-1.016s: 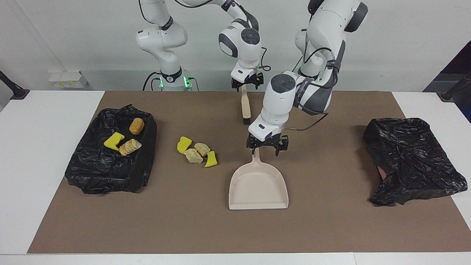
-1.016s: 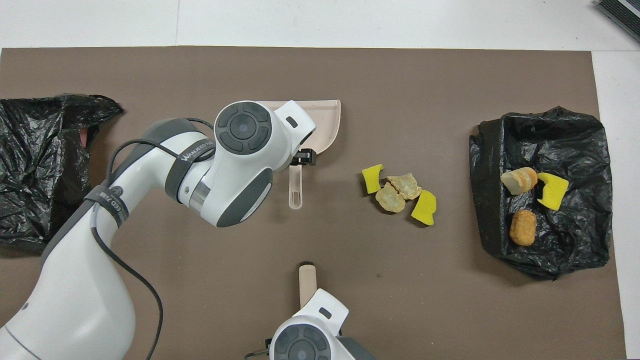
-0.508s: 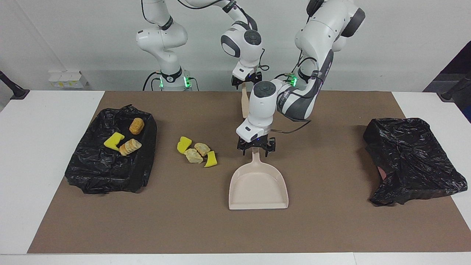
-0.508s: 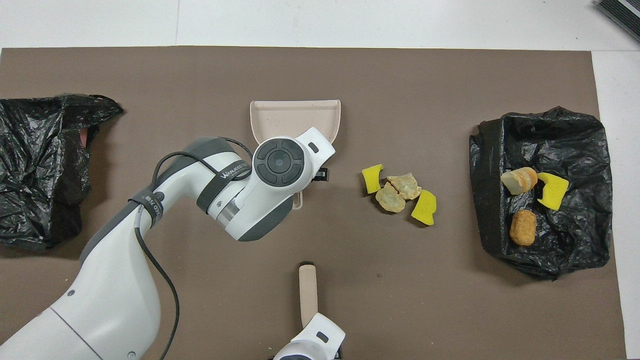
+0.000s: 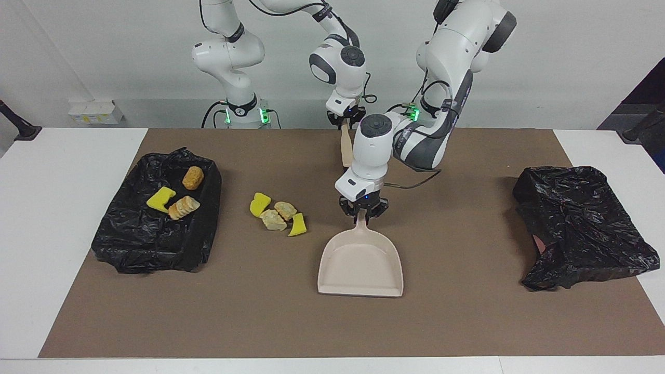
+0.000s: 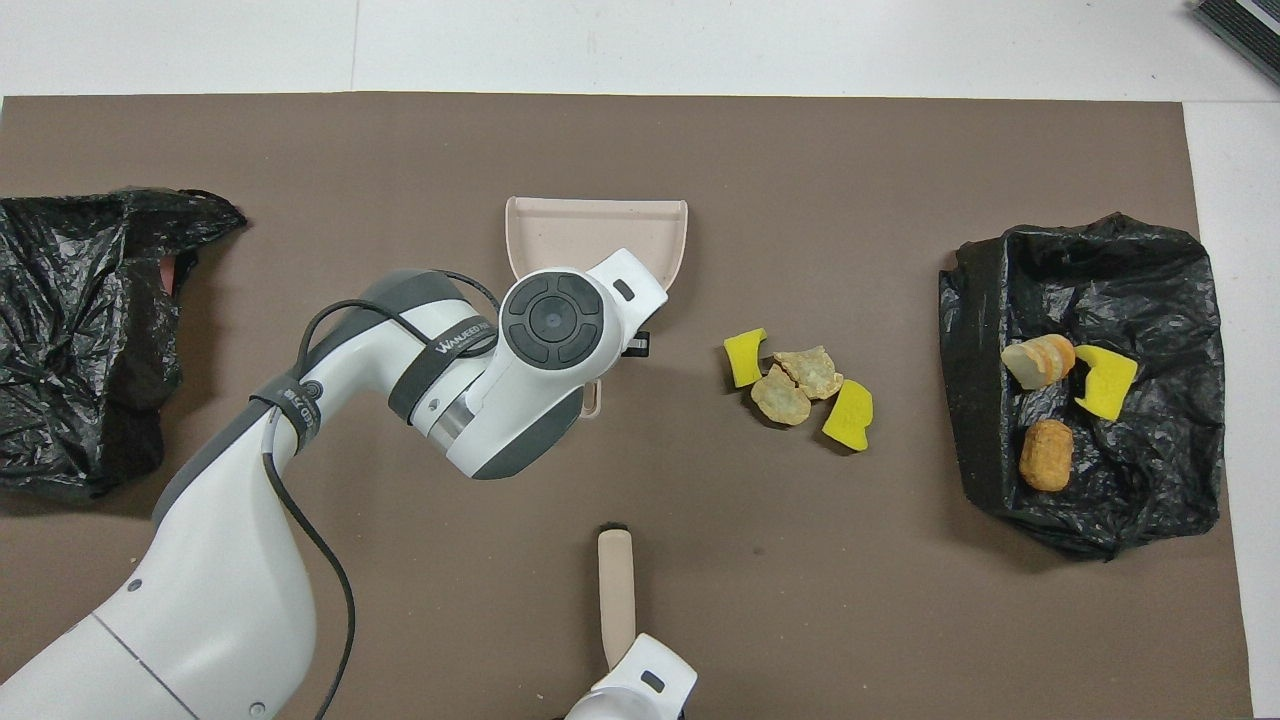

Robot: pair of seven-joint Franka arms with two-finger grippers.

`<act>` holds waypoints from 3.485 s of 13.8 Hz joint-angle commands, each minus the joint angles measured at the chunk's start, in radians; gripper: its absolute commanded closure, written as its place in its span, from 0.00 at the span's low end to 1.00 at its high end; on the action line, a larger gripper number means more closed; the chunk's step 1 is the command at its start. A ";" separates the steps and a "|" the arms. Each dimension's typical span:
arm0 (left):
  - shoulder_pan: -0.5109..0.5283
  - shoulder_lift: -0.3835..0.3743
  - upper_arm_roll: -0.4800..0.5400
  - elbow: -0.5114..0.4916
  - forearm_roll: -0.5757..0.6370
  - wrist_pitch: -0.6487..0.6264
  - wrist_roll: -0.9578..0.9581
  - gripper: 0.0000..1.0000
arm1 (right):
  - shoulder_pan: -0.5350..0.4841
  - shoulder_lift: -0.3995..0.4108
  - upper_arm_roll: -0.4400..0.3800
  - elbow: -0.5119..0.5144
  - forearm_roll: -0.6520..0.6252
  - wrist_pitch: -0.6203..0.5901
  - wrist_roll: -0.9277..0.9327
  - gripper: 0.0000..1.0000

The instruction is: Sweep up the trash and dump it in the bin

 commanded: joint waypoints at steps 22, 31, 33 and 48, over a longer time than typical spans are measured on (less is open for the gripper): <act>0.086 -0.209 0.007 -0.210 -0.045 -0.189 1.555 1.00 | -0.092 -0.088 -0.038 -0.059 0.027 -0.005 -0.222 1.00; 0.075 -0.254 0.007 -0.271 -0.045 -0.177 1.528 1.00 | -0.107 -0.020 -0.042 -0.056 0.013 0.062 -0.299 0.54; 0.075 -0.254 0.007 -0.270 -0.045 -0.175 1.528 1.00 | -0.107 -0.020 -0.040 -0.053 0.013 0.060 -0.302 0.37; 0.077 -0.251 0.007 -0.267 -0.045 -0.149 1.529 1.00 | -0.111 -0.041 -0.048 -0.004 -0.036 -0.001 -0.339 1.00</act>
